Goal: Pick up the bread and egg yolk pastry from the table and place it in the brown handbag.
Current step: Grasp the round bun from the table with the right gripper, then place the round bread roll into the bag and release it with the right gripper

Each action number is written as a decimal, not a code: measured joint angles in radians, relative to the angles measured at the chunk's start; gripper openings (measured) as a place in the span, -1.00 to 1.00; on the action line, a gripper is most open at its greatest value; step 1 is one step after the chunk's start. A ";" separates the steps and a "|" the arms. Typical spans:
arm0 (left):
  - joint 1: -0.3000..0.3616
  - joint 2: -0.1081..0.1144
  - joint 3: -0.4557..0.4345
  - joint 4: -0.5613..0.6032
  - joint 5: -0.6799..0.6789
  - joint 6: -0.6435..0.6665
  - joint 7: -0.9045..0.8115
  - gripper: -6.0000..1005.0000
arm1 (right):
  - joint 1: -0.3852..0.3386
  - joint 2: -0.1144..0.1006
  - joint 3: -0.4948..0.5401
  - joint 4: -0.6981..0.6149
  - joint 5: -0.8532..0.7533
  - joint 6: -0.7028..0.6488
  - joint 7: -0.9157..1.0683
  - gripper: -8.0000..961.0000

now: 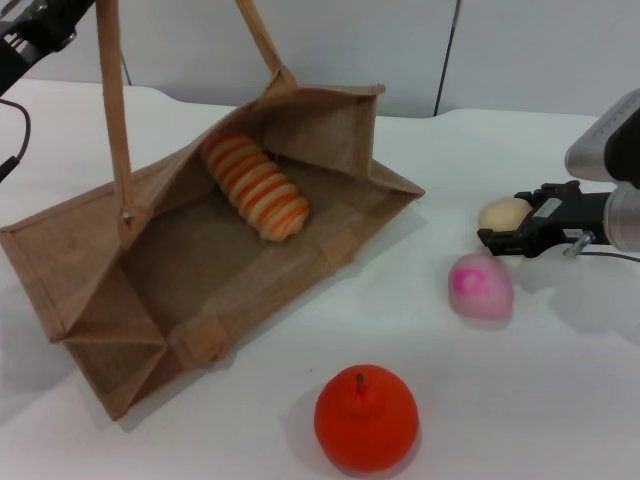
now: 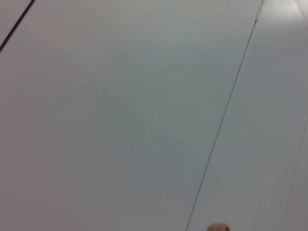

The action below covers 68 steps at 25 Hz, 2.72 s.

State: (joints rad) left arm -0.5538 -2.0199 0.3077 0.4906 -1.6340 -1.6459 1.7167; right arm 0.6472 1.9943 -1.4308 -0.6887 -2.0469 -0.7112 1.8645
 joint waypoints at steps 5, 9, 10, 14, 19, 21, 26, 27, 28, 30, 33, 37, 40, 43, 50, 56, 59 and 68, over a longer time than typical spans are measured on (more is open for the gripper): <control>-0.001 0.000 -0.003 0.000 0.005 0.000 0.000 -0.66 | -0.004 -0.002 0.016 -0.001 0.000 -0.008 0.003 0.66; -0.002 0.000 -0.002 0.000 0.005 0.000 -0.001 -0.66 | -0.001 -0.006 0.016 0.006 0.001 -0.008 0.014 0.50; -0.002 0.000 -0.002 0.000 0.005 0.000 -0.001 -0.66 | 0.000 -0.007 0.016 0.009 0.001 -0.008 0.016 0.46; -0.003 0.000 0.001 0.000 0.005 0.001 -0.002 -0.65 | 0.000 -0.008 0.017 0.010 0.001 -0.008 0.020 0.40; -0.004 0.000 0.005 0.000 0.005 0.019 -0.004 -0.64 | 0.000 -0.008 0.017 0.006 0.000 -0.008 0.021 0.33; -0.005 0.000 0.005 0.000 0.005 0.026 -0.007 -0.64 | 0.000 -0.008 0.016 0.004 -0.001 -0.009 0.022 0.30; -0.006 0.000 0.005 0.000 0.006 0.030 -0.008 -0.63 | 0.000 -0.008 0.021 0.001 -0.001 -0.018 0.024 0.30; -0.006 0.000 0.005 0.000 0.006 0.030 -0.008 -0.63 | 0.000 -0.008 0.026 0.000 0.000 -0.022 0.024 0.29; -0.006 0.000 0.005 0.000 0.006 0.031 -0.008 -0.62 | 0.000 -0.008 0.033 0.000 0.000 -0.026 0.024 0.29; -0.007 -0.001 0.005 0.000 0.007 0.035 -0.008 -0.62 | -0.001 -0.008 0.047 -0.001 0.000 -0.032 0.023 0.28; -0.007 -0.002 0.005 0.000 0.007 0.037 -0.009 -0.62 | -0.002 -0.009 0.057 -0.001 0.000 -0.038 0.021 0.27; -0.008 -0.002 0.005 0.000 0.007 0.037 -0.010 -0.61 | -0.003 -0.009 0.057 -0.002 0.000 -0.040 0.021 0.26; -0.008 -0.002 0.005 0.000 0.007 0.037 -0.011 -0.60 | -0.005 -0.009 0.066 -0.011 0.000 -0.057 0.020 0.21; -0.011 -0.002 0.005 0.000 0.007 0.037 -0.012 -0.60 | -0.024 -0.008 0.110 -0.079 0.004 -0.126 0.011 0.19; -0.046 -0.005 0.005 0.000 0.037 0.035 -0.015 -0.59 | -0.092 0.022 0.217 -0.286 0.048 -0.347 -0.061 0.18; -0.104 -0.006 0.009 -0.013 0.091 0.011 -0.044 -0.58 | -0.051 0.023 0.204 -0.283 0.219 -0.524 -0.187 0.14; -0.125 -0.006 0.012 -0.013 0.105 -0.009 -0.054 -0.57 | 0.006 0.027 0.142 -0.235 0.236 -0.530 -0.195 0.14; -0.171 -0.006 0.008 -0.004 0.095 -0.088 -0.101 -0.56 | 0.160 0.029 -0.129 -0.039 0.321 -0.382 -0.205 0.14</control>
State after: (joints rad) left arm -0.7246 -2.0255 0.3155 0.4865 -1.5392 -1.7336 1.6158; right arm 0.8072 2.0233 -1.5601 -0.7276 -1.7255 -1.0932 1.6599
